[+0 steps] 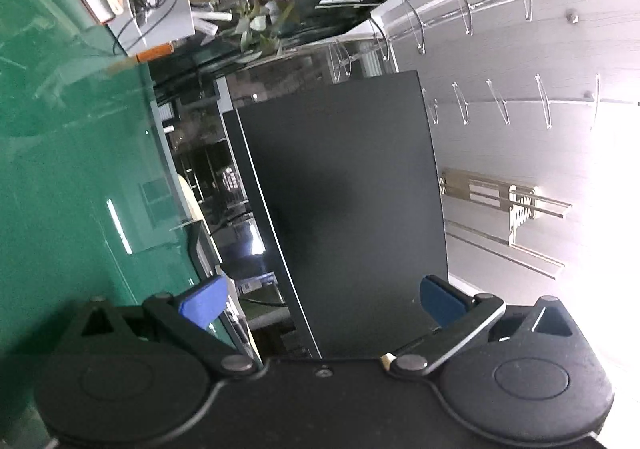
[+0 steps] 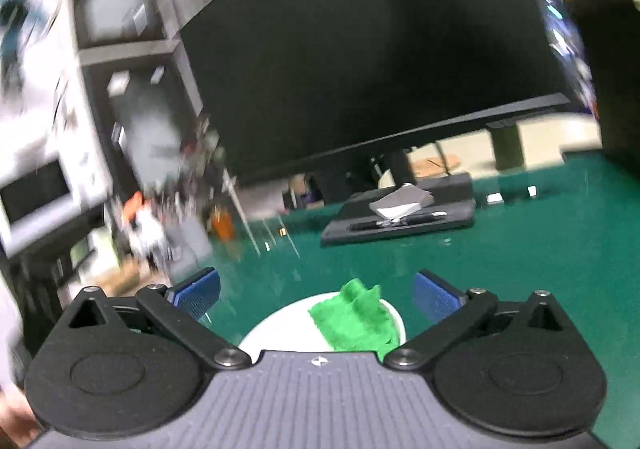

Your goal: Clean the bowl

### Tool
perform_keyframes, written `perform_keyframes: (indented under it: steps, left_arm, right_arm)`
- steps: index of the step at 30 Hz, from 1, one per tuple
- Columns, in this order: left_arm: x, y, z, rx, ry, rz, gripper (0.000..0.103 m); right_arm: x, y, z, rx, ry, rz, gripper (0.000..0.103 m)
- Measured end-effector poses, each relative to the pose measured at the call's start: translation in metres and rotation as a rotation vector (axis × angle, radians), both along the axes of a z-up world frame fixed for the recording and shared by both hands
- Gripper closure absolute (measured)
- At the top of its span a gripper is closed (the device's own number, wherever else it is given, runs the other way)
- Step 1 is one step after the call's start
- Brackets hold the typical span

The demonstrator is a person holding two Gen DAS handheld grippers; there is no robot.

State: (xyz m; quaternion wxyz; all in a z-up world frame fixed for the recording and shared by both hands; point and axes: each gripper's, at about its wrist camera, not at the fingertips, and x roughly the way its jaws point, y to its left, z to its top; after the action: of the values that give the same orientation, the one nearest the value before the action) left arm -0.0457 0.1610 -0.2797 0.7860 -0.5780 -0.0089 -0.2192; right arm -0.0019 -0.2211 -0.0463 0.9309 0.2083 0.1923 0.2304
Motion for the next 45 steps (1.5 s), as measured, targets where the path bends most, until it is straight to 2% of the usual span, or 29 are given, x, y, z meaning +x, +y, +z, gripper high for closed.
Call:
perform_keyframes:
  steps: [3,7,9,12,16,18,21,25,30,33,35,38,40,42,43,45]
  left_arm:
    - [-0.002,0.001,-0.001,0.003,0.001,-0.022,0.0]
    - [-0.007,0.001,0.017,0.076,0.037,-0.039,0.0]
    - [-0.009,-0.001,0.026,0.134,0.072,-0.001,0.0]
    - [-0.009,-0.012,0.047,0.321,0.196,0.088,0.0]
    - [0.001,-0.031,0.065,0.485,0.317,0.088,0.0]
    - [0.01,-0.047,0.075,0.619,0.422,0.084,0.0]
    - [0.036,-0.064,0.102,0.749,0.51,0.095,0.0]
    - [0.06,-0.074,0.112,0.742,0.537,0.149,0.0]
    - [0.065,-0.084,0.12,0.803,0.567,0.161,0.0]
    - [0.066,-0.076,0.12,0.743,0.545,0.159,0.0]
    - [0.062,-0.062,0.116,0.614,0.483,0.193,0.0]
    - [0.059,-0.057,0.115,0.547,0.44,0.23,0.0]
    - [0.06,-0.057,0.117,0.548,0.44,0.228,0.0]
    - [0.072,-0.065,0.128,0.686,0.538,0.198,0.0]
    - [0.077,-0.068,0.132,0.744,0.559,0.191,0.0]
    - [0.088,-0.084,0.145,0.928,0.624,0.173,0.0]
  right_arm:
    - [-0.005,-0.003,-0.002,0.009,-0.03,-0.027,0.001]
    - [-0.015,-0.003,-0.008,-0.02,-0.095,-0.072,0.001]
    - [-0.018,-0.005,-0.01,-0.018,-0.114,-0.088,0.001]
    - [-0.019,-0.012,-0.011,0.005,-0.132,-0.131,0.001]
    - [-0.018,-0.021,-0.013,0.045,-0.126,-0.162,0.001]
    - [-0.018,-0.021,-0.013,0.051,-0.124,-0.158,0.001]
    - [-0.019,-0.022,-0.013,0.056,-0.134,-0.138,0.001]
    - [-0.019,-0.023,-0.013,0.062,-0.131,-0.123,0.001]
    - [-0.017,-0.026,-0.014,0.054,-0.104,-0.138,0.001]
    - [-0.013,-0.027,-0.017,0.057,-0.067,-0.155,0.001]
    - [-0.01,-0.027,-0.02,0.06,-0.032,-0.159,0.001]
    - [-0.008,-0.029,-0.022,0.067,-0.011,-0.168,0.001]
    - [-0.006,-0.031,-0.024,0.071,0.0,-0.177,0.001]
    - [-0.005,-0.031,-0.025,0.071,0.008,-0.186,0.001]
    - [-0.004,-0.031,-0.026,0.07,0.01,-0.19,0.001]
    - [-0.004,-0.031,-0.027,0.067,0.009,-0.191,0.001]
